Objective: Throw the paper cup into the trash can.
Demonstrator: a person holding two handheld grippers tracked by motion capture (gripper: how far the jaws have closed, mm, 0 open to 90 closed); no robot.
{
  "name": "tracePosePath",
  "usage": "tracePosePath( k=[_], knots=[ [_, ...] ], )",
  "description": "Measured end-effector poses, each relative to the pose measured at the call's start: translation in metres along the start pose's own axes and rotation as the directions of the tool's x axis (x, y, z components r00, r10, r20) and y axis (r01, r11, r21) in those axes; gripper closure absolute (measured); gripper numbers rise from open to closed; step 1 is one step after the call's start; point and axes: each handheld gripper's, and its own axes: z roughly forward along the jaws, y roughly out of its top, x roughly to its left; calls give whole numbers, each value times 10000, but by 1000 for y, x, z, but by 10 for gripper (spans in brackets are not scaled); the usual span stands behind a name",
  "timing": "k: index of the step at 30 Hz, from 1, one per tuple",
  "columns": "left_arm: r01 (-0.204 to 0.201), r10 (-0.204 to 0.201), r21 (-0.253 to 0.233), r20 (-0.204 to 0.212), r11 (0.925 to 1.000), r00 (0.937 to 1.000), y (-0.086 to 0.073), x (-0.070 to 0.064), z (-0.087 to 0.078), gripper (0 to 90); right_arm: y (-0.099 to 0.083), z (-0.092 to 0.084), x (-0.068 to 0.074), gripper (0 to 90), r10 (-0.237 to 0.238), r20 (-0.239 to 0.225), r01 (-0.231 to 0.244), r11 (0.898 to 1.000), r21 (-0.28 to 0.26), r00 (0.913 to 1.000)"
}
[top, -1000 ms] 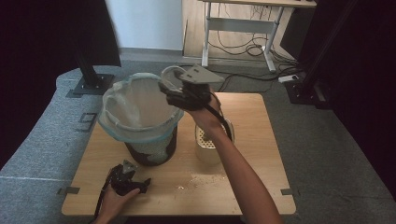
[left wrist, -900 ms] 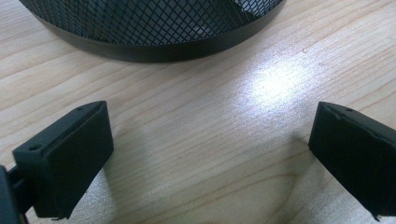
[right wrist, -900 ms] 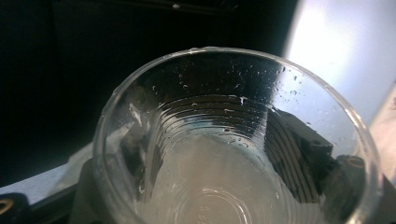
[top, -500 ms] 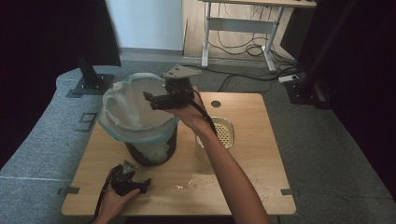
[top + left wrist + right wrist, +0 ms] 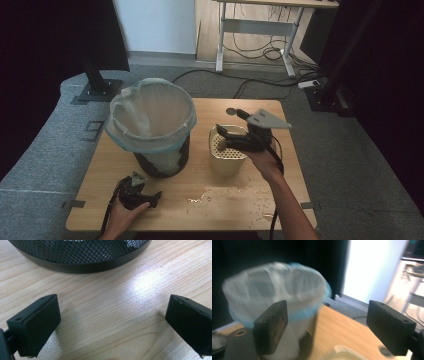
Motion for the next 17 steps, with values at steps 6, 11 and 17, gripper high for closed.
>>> tracePosePath(
  k=[6,11,17],
  knots=[
    [3,-3,11,27,10000,10000,0,0,0,0,-75,-47,-20,227,447,901,-476,9984,297,9949],
    [25,-25,6,16,10000,10000,0,0,0,0,-111,-56,-22,231,636,1014,-705,9954,653,9928],
    [20,-20,10,11,10000,10000,1,0,0,0,-123,-59,-27,226,810,1084,-889,9935,708,9908]
  ],
)
